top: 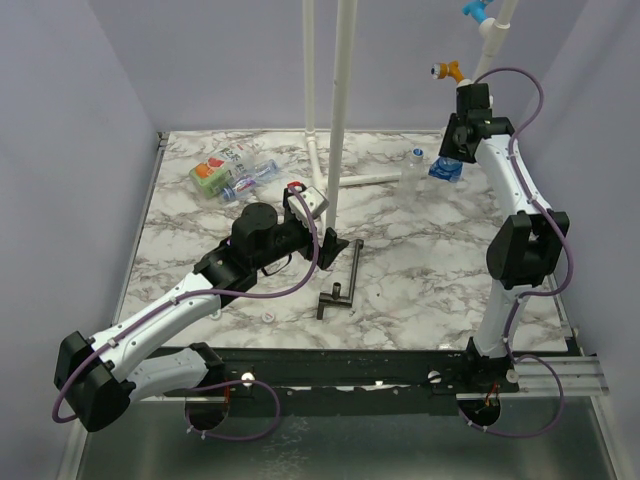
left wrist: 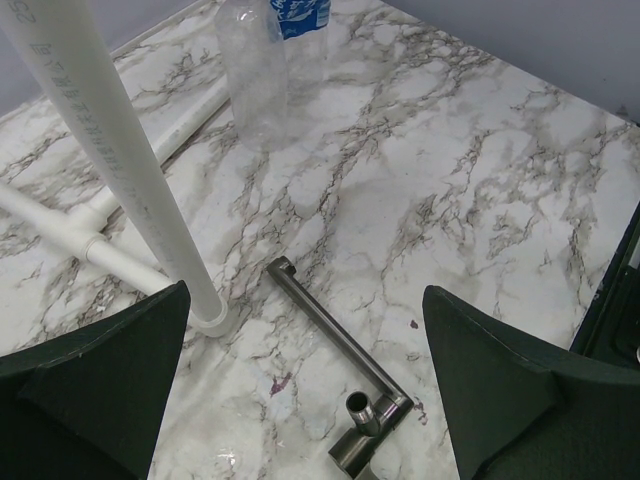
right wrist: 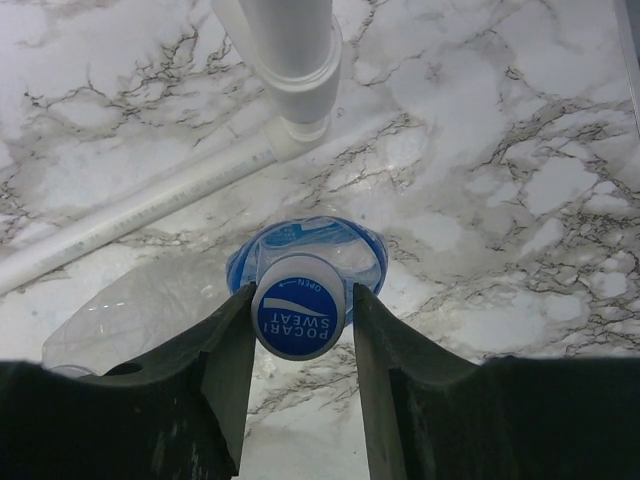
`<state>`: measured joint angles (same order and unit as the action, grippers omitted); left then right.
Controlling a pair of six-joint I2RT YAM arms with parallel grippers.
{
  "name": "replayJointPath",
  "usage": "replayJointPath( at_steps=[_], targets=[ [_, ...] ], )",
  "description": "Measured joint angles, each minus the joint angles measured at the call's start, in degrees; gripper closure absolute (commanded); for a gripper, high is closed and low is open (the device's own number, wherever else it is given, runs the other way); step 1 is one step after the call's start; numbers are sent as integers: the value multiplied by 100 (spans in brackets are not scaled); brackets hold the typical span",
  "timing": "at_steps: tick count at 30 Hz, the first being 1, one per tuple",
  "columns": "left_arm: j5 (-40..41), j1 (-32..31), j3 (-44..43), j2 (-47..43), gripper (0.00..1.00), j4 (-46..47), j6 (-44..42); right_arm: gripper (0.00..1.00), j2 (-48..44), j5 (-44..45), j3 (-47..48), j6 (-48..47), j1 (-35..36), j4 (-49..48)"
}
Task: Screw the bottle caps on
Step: Place the plastic bottle at the center of the board.
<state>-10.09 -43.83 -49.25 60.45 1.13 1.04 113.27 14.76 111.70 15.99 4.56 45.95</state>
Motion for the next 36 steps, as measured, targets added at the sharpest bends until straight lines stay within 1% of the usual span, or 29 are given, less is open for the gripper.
replayJointPath(
  at_steps=[22, 26, 36],
  targets=[
    [-90, 39, 0, 24, 1, 0, 2, 54, 31, 0, 0, 0, 39, 0],
    [-92, 39, 0, 24, 1, -2, 4, 51, 31, 0, 0, 0, 39, 0],
    [-105, 39, 0, 55, 1, 0, 4, 50, 31, 0, 0, 0, 39, 0]
  ],
)
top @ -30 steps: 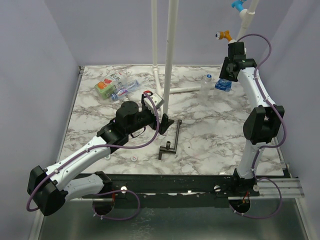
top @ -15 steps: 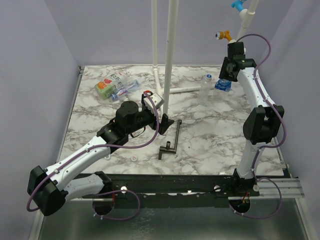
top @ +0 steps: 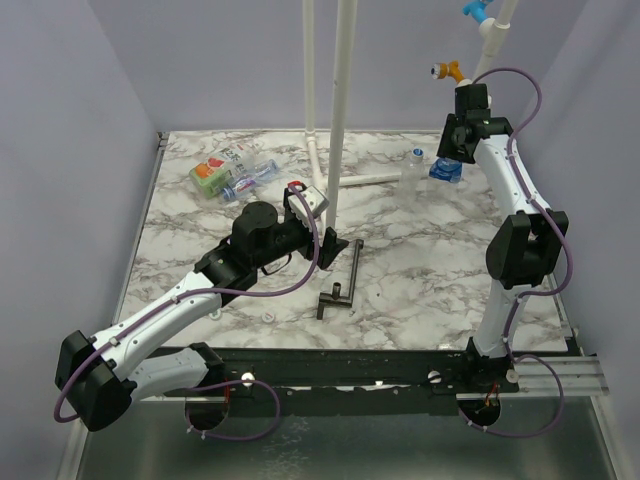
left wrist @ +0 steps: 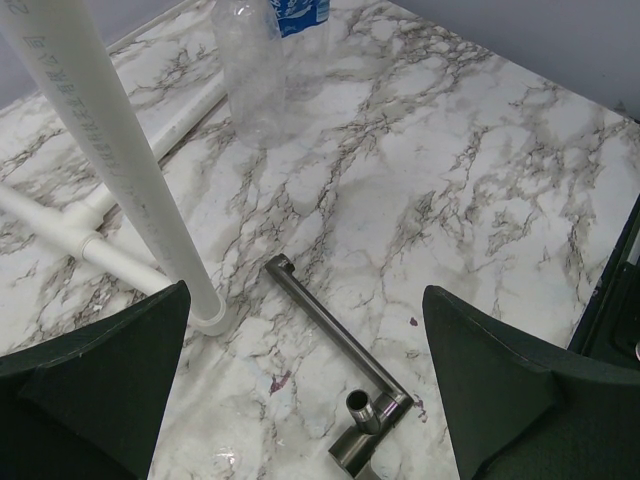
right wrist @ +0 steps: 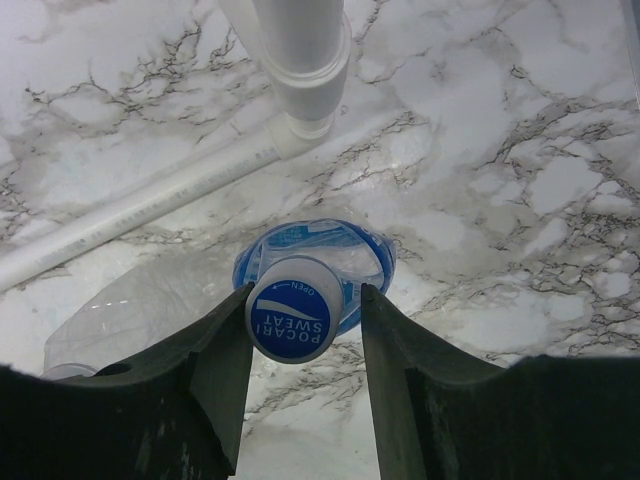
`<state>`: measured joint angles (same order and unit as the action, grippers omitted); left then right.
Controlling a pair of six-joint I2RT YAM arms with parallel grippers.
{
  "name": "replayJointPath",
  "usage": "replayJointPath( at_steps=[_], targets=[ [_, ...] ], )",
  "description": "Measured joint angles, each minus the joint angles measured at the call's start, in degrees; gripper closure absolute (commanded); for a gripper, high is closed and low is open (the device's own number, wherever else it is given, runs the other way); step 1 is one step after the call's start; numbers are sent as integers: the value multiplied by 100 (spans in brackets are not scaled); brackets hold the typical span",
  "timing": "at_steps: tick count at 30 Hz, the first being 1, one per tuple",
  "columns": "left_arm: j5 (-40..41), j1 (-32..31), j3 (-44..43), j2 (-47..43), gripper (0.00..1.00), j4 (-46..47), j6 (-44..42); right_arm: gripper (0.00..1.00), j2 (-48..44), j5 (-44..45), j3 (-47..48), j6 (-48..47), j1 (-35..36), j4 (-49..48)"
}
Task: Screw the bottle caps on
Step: Place the plastic bottle at the center of the board.
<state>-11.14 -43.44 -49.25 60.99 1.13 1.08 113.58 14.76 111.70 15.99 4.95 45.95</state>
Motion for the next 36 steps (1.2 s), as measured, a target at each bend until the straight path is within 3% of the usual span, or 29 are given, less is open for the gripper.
replayJointPath(
  at_steps=[33, 36],
  targets=[
    [-2, 26, 0, 0, 1, 0, 0, 47, 0, -118, 0, 0, 55, -7],
    [-2, 26, 0, 0, 1, 0, 0, 50, -2, -118, 0, 0, 63, -9]
  ],
)
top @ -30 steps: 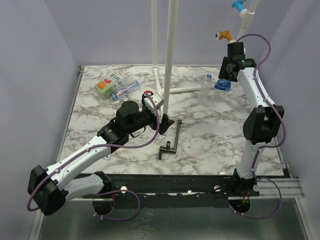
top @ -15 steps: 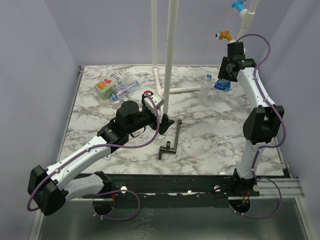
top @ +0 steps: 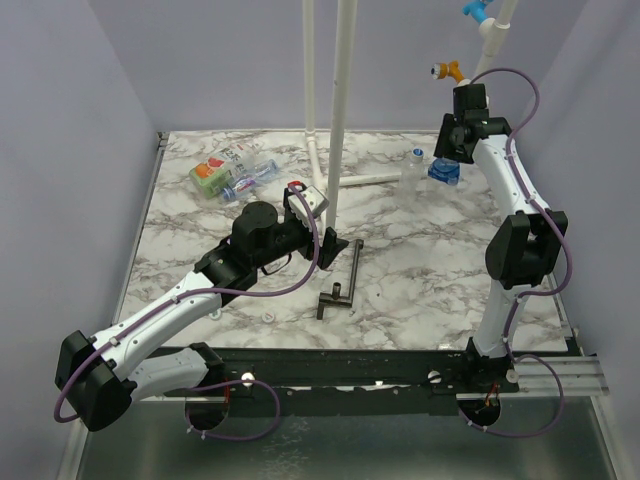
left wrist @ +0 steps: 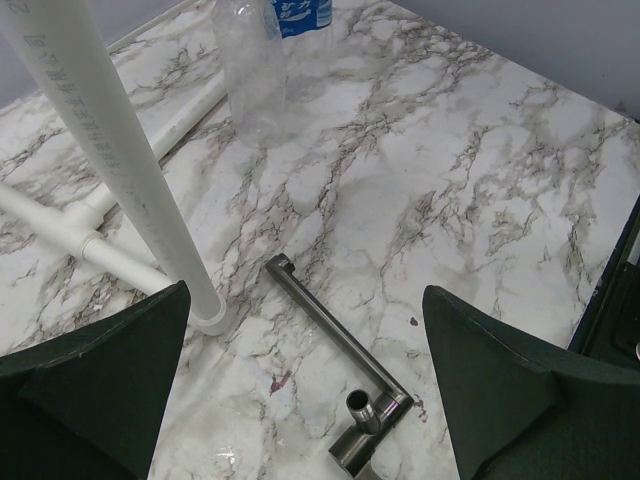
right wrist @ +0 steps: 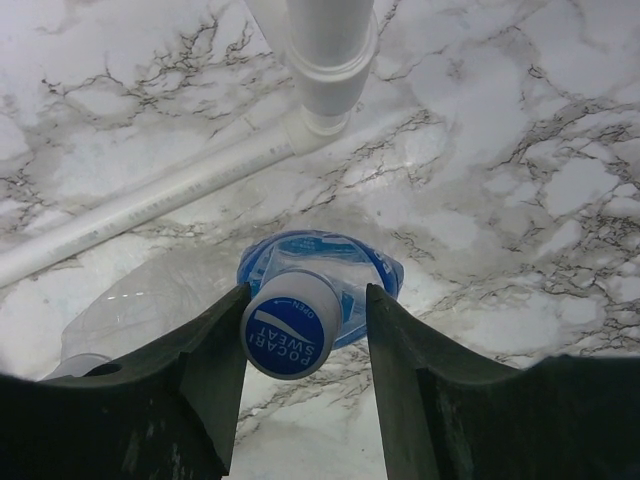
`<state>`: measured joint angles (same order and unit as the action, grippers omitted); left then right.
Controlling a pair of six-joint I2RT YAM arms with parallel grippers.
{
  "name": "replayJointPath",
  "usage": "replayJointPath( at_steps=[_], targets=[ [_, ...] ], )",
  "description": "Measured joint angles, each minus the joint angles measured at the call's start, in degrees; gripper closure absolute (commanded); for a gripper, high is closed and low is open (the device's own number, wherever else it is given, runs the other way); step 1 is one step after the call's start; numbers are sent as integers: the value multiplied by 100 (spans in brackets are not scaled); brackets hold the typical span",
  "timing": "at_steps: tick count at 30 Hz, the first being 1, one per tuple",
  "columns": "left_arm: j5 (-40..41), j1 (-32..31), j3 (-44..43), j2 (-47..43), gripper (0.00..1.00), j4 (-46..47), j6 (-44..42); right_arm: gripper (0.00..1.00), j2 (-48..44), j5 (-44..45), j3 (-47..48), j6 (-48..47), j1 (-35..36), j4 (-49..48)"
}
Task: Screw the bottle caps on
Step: Place the plastic bottle at the center of the board.
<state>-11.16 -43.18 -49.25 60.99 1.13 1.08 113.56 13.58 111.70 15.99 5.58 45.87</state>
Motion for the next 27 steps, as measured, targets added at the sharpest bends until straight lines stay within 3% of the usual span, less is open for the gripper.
replayJointPath(
  at_steps=[5, 11, 13, 23, 27],
  targets=[
    [0, 0, 0, 0, 1, 0, 0, 71, -9, 2, -2, 0, 0, -31],
    [0, 0, 0, 0, 1, -2, 0, 80, -42, -11, -42, 2, 0, -83],
    [0, 2, 0, 0, 1, 0, 0, 79, -42, -9, -46, 2, 0, -83],
    [0, 11, 2, 0, 1, 0, 0, 53, -42, -15, -46, 0, 0, -85],
    [0, 11, 2, 2, 1, -2, 0, 50, -42, -17, -48, 2, 0, -87]
  ],
)
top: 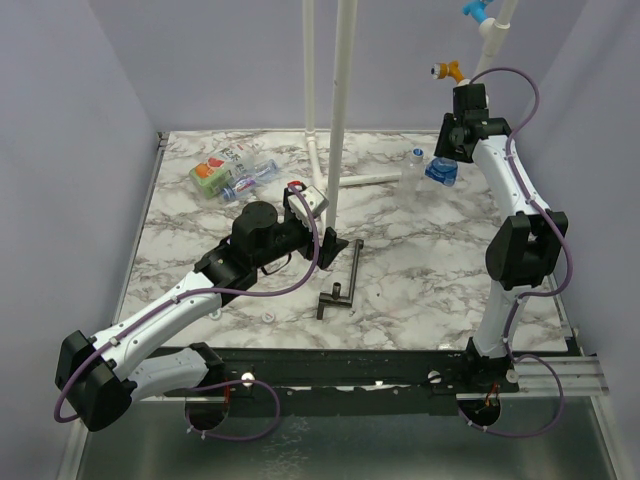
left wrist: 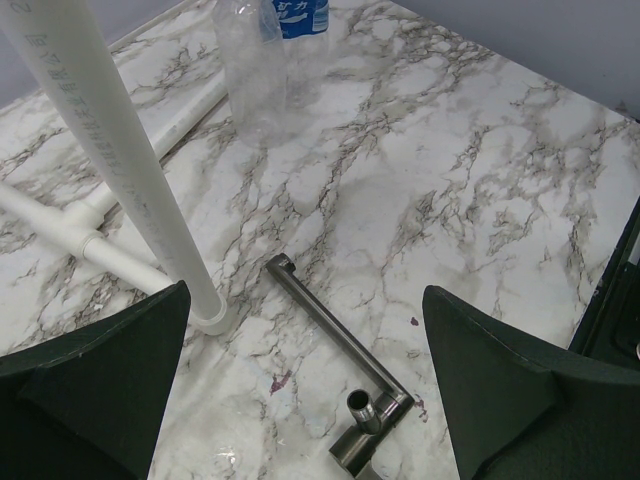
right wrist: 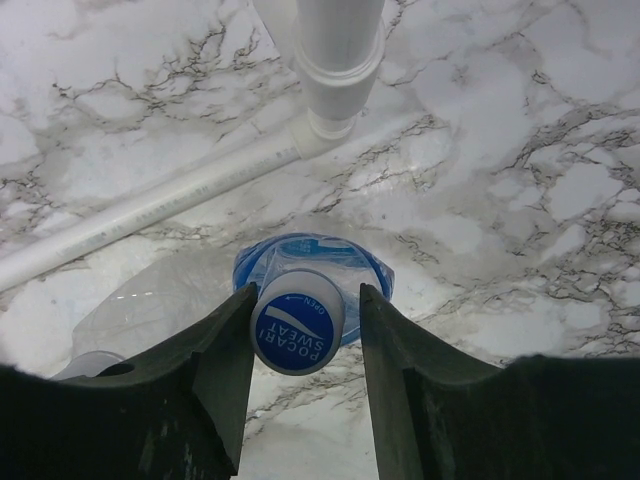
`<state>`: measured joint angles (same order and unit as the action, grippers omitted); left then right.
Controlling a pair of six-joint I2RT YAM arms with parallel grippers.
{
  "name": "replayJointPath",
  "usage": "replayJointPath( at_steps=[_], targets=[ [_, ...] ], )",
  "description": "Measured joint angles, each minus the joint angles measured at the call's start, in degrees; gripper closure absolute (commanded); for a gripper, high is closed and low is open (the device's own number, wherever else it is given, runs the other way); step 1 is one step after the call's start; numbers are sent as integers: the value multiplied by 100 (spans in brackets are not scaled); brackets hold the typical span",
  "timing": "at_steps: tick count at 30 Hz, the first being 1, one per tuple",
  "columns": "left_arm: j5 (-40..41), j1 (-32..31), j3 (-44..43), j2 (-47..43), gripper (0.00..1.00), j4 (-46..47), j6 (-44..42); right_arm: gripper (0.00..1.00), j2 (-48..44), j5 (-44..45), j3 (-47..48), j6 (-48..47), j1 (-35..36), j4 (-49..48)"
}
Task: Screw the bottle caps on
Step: Place the plastic bottle at the center of the board.
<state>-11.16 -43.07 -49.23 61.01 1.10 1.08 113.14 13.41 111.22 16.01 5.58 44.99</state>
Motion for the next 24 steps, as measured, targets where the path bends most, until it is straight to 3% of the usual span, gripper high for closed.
replayJointPath(
  at_steps=[24],
  targets=[
    [-35, 26, 0, 28, 1, 0, 0, 49, -131, -170, -2, 44, 0, -46]
  ],
)
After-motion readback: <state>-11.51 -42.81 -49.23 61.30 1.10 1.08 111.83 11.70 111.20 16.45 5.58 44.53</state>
